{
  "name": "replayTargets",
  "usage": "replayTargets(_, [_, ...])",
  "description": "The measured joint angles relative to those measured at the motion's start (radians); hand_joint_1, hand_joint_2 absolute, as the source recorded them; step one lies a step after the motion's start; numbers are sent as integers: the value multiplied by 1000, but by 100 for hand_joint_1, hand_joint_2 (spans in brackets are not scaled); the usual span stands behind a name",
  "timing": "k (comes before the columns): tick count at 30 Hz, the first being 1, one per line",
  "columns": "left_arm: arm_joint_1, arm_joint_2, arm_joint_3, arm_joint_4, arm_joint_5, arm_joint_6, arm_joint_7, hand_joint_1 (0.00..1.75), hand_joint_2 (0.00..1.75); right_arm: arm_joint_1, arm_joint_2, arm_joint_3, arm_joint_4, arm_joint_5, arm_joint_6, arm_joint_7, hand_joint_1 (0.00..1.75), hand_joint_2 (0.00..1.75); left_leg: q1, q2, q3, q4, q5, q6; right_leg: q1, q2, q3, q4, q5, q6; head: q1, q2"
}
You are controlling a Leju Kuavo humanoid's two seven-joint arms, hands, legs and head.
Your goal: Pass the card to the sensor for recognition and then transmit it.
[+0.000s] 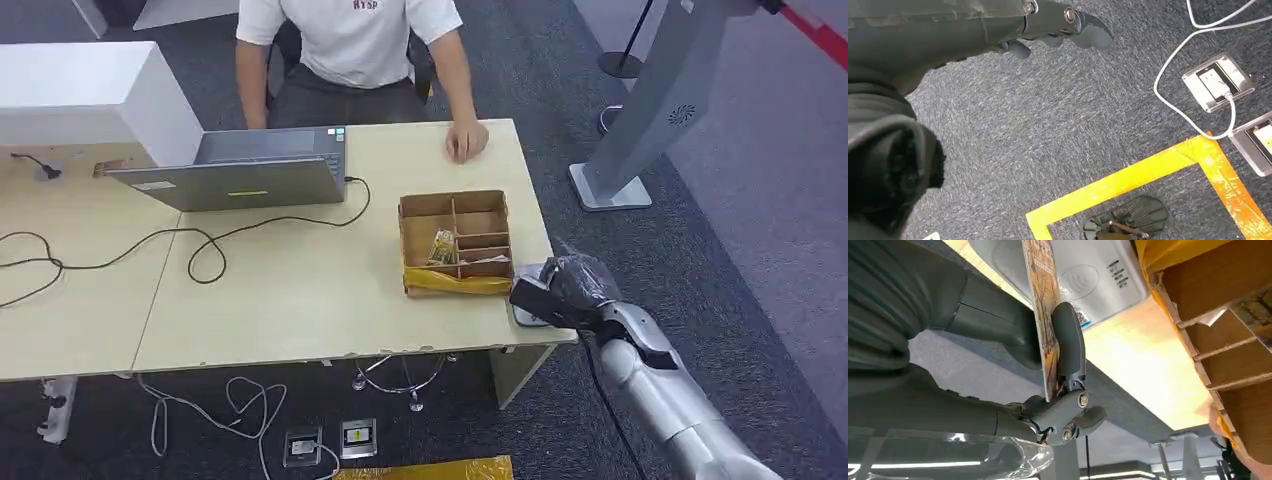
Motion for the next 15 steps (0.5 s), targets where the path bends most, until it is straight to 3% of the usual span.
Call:
replayTargets(7, [0,0,0,0,-17,4,-5,0,0,-117,-19,-15,15,31,-11,-49,175,175,0,0,0,0,0,0,0,0,0,0,0,0,0,0])
replayTargets(15, [0,-1,0,0,-32,19,-31,0,0,-375,-43,-64,68,52,-16,-132,175,175,0,1,0,0,0,0,0,0,-1,0,0,0,0,0])
